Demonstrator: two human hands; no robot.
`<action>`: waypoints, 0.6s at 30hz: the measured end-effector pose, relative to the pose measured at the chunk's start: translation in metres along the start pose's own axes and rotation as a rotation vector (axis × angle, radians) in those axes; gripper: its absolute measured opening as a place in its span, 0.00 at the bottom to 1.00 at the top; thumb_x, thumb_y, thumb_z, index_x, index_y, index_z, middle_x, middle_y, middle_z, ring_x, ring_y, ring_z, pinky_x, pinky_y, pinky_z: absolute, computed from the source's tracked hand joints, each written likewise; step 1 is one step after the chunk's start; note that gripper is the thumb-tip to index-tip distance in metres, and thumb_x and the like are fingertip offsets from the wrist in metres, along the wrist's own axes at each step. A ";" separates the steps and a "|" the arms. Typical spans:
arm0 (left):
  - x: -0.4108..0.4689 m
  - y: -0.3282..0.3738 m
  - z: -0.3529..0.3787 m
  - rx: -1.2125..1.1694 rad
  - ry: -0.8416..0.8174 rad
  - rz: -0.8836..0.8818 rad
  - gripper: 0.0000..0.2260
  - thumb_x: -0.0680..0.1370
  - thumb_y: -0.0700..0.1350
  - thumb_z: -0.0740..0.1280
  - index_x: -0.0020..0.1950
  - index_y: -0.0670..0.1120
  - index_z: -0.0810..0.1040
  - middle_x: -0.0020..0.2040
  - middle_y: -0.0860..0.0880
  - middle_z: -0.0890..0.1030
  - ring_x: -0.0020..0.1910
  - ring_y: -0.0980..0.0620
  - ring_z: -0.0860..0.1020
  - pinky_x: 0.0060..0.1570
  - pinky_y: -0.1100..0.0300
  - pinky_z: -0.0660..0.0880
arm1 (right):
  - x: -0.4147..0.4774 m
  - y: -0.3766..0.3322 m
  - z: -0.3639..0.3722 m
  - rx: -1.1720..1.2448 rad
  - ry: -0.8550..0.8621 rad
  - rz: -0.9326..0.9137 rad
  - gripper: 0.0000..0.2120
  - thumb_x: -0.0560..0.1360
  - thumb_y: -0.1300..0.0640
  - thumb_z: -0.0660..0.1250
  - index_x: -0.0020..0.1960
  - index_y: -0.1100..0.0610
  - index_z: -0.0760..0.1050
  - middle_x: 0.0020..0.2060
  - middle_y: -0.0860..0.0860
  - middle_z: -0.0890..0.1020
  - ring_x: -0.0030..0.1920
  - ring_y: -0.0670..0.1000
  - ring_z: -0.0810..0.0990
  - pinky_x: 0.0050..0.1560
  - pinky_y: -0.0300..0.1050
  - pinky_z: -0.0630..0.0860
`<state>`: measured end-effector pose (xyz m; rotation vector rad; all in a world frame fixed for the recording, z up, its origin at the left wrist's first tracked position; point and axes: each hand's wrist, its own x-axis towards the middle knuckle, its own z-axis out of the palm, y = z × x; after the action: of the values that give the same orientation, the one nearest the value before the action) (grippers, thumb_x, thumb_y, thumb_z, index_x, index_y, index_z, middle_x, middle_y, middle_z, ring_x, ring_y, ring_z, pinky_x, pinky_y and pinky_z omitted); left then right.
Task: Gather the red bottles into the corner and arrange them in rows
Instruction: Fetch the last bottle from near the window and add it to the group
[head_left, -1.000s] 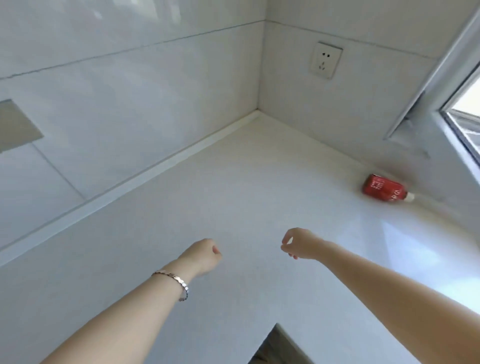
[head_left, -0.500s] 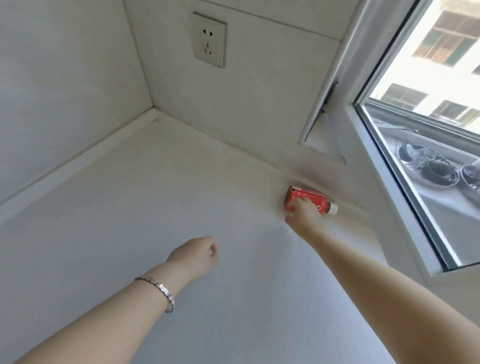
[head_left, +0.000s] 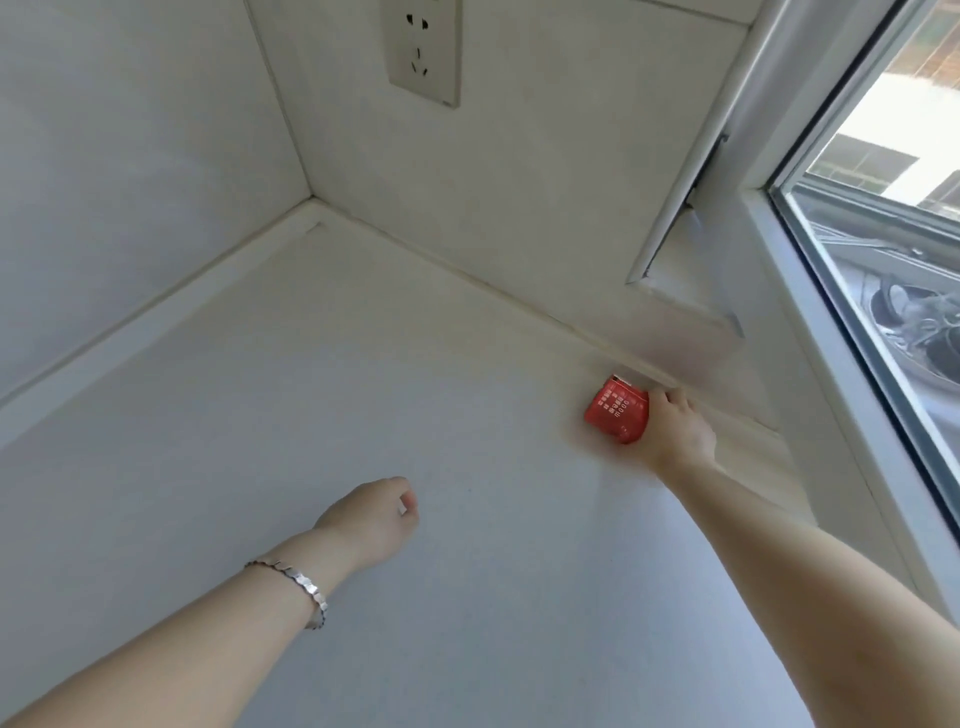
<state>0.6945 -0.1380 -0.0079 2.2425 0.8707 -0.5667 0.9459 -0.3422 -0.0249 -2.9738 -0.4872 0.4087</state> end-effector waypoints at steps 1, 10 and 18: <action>-0.006 -0.005 -0.001 -0.009 0.006 -0.008 0.02 0.78 0.46 0.59 0.47 0.51 0.70 0.47 0.51 0.74 0.45 0.49 0.74 0.47 0.61 0.70 | -0.009 -0.006 -0.002 0.011 -0.048 0.009 0.31 0.64 0.47 0.74 0.63 0.54 0.68 0.58 0.54 0.75 0.60 0.57 0.75 0.49 0.47 0.74; -0.107 -0.092 -0.008 -0.026 0.085 -0.088 0.03 0.78 0.47 0.58 0.48 0.52 0.71 0.48 0.50 0.76 0.48 0.46 0.77 0.52 0.57 0.74 | -0.144 -0.113 0.010 0.002 -0.326 -0.283 0.24 0.59 0.47 0.71 0.52 0.51 0.73 0.48 0.49 0.76 0.44 0.51 0.79 0.40 0.41 0.74; -0.277 -0.255 0.018 -0.194 0.255 -0.413 0.08 0.78 0.47 0.58 0.53 0.50 0.74 0.56 0.48 0.80 0.54 0.47 0.79 0.54 0.58 0.74 | -0.316 -0.278 0.031 -0.236 -0.355 -0.818 0.30 0.59 0.43 0.72 0.59 0.51 0.71 0.52 0.49 0.76 0.51 0.51 0.78 0.47 0.43 0.75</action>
<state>0.3205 -0.1257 0.0362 1.9923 1.4723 -0.3598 0.5653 -0.1810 0.0622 -2.5622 -1.7819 0.8043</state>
